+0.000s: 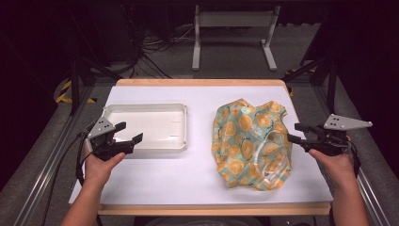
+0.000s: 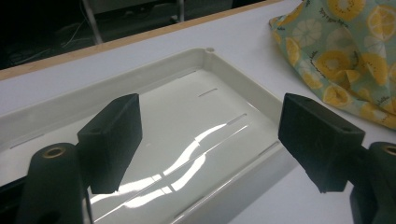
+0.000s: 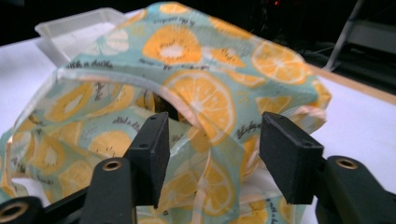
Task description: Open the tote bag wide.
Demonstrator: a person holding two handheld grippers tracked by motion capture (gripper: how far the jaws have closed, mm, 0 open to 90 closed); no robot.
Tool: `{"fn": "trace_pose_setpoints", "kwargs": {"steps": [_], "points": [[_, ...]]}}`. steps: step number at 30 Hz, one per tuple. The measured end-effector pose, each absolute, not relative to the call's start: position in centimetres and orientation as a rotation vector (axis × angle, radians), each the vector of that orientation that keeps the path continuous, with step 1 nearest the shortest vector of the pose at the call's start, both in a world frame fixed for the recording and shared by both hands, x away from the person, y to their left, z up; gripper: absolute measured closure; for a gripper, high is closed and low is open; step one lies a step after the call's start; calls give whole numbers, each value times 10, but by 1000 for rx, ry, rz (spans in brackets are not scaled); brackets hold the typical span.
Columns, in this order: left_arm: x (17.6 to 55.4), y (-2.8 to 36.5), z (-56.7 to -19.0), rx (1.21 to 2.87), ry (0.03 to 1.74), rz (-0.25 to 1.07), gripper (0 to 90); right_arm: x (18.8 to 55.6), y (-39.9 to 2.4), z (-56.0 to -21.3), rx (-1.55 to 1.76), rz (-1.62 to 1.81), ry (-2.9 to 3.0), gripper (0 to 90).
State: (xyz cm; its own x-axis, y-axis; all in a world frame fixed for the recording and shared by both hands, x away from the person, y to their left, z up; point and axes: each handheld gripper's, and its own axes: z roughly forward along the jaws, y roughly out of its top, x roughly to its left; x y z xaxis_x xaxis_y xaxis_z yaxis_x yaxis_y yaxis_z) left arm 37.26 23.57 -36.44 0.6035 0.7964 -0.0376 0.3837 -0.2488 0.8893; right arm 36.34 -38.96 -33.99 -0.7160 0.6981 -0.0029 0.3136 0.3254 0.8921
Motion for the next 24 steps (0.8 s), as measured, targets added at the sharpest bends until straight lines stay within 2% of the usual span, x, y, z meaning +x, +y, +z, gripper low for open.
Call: {"fn": "trace_pose_setpoints", "kwargs": {"steps": [4, 8, 20, 24], "points": [[372, 235, -364, 1858, 950, 531, 223, 368, -384, -347, 906, 1324, 2278, 356], [372, 236, -364, 1865, 949, 531, 221, 372, -383, -351, 911, 1307, 2287, 353], [373, 235, -365, 1875, 946, 534, 219, 380, -387, -366, 967, 1244, 2364, 502], [374, 234, -366, 1875, 948, 529, 218, 383, -388, -369, 989, 1207, 2383, 686]]}}
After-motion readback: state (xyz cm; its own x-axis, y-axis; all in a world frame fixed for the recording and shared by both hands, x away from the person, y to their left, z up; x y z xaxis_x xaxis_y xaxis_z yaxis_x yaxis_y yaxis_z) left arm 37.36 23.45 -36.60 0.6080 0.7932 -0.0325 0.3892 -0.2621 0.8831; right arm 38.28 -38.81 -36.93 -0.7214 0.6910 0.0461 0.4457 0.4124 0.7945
